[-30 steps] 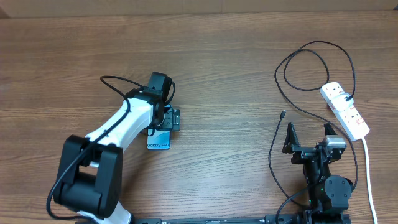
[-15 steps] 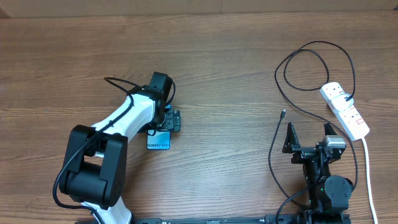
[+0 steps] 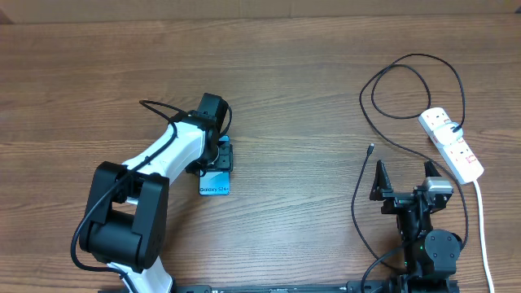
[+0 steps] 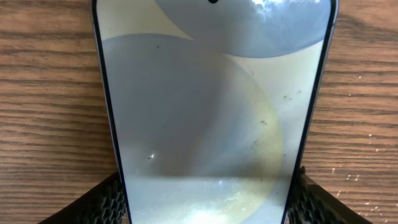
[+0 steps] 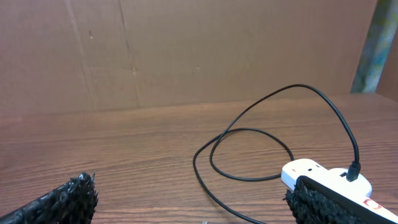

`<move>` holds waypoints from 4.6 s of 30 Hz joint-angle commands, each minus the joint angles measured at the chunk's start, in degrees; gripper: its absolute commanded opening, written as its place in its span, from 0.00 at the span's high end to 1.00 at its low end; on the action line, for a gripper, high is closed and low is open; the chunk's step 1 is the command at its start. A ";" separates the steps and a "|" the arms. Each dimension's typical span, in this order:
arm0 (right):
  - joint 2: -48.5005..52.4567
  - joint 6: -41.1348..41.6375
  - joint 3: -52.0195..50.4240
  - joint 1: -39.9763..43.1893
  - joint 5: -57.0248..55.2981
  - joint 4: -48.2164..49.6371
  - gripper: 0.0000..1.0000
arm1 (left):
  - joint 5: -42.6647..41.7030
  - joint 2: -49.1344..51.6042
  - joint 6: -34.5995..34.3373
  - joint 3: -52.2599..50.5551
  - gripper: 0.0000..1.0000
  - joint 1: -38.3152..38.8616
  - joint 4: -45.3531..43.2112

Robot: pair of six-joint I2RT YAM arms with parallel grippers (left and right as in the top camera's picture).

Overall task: Plug charger to phone and switch on socket
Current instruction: 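Close the left gripper on the phone's bottom edge, then lift the phone with the left gripper and tilt it upright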

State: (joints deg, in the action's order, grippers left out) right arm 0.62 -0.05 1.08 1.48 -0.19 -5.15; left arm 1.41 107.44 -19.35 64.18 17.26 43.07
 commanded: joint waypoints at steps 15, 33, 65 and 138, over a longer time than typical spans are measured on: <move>-0.46 -0.42 -0.63 0.11 0.24 0.31 0.00 | -3.23 5.35 -0.39 10.84 0.48 -0.09 10.01; -0.46 -0.42 -0.63 0.11 0.24 0.31 0.00 | -22.38 5.35 -1.42 25.35 0.50 -0.09 24.63; -0.46 -0.42 -0.63 0.11 0.24 0.31 0.00 | -55.43 5.35 -12.24 28.06 0.53 -1.97 28.68; -0.46 -0.42 -0.63 0.11 0.24 0.31 0.00 | -27.78 5.35 -15.13 28.06 0.55 -1.86 15.45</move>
State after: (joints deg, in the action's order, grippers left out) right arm 0.62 -0.08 1.08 1.48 -0.19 -5.17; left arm -26.89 112.99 -34.39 90.70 15.68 59.00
